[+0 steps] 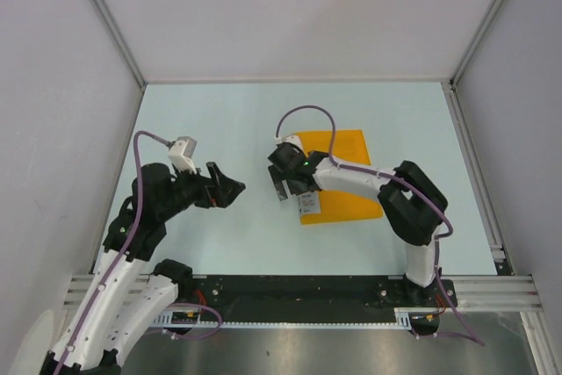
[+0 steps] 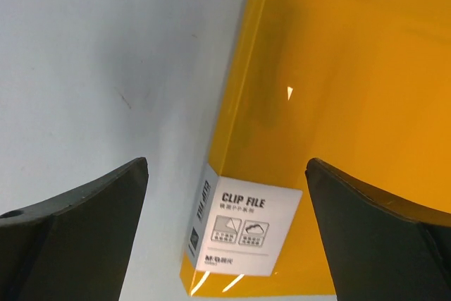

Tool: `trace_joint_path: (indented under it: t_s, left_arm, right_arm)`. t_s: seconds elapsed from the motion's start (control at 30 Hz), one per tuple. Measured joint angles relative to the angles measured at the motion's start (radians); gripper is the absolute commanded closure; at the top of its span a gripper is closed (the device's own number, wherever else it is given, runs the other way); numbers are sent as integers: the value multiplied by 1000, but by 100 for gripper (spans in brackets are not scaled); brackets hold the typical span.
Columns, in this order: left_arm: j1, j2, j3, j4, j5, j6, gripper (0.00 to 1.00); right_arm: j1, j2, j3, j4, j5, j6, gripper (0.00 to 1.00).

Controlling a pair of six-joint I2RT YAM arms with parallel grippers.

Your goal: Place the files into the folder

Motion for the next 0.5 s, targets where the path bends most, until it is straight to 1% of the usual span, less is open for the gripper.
trace_joint_path:
  t_s: [0.07,0.13,0.27,0.33,0.5]
  left_arm:
    - [0,-29,-8,-16,-13,-2,0]
    - [0,-26,-10,-27,-16,-7,0]
    - [0,2,-10,-33,-15,-10,0]
    - [0,15,-9,-33,-14,-11,0]
    - [0,33,-9,-32,-11,-13,0]
  right_arm:
    - [23,51,43,-26,62,-2,0]
    - [38,108,89,-61,119,0,0]
    - [44,144,124,-83,185,14,2]
    - [42,151,130,-88,215,29,5]
    - [28,160,133,-88,250,60,20]
